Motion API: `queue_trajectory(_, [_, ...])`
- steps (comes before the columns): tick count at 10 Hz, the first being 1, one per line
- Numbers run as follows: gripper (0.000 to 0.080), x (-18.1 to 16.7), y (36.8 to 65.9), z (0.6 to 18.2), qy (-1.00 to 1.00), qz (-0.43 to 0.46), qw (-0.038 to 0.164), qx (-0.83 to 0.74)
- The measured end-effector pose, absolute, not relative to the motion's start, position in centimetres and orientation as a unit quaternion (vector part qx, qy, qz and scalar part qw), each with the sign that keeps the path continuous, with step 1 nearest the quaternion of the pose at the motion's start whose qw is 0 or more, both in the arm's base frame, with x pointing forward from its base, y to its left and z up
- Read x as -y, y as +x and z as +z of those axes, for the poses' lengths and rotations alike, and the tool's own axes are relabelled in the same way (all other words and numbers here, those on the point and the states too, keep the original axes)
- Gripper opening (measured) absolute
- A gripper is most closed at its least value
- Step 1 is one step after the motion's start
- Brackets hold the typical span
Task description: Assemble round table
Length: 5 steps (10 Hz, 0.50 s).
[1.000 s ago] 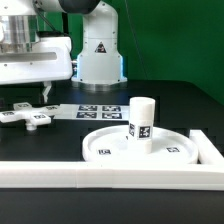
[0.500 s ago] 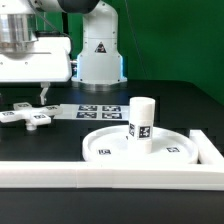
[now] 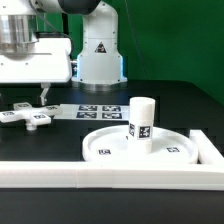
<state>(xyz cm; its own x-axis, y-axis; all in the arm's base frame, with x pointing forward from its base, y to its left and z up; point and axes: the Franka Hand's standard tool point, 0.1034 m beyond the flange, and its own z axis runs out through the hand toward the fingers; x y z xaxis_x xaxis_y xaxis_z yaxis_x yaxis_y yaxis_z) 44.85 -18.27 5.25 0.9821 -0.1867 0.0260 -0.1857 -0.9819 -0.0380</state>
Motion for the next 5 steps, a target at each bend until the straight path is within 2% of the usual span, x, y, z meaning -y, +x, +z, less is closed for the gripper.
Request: queue_trajectory(5, [0.0649, 17.7, 43.6, 4.3, -0.996, -0.008, 0.015, -0.091])
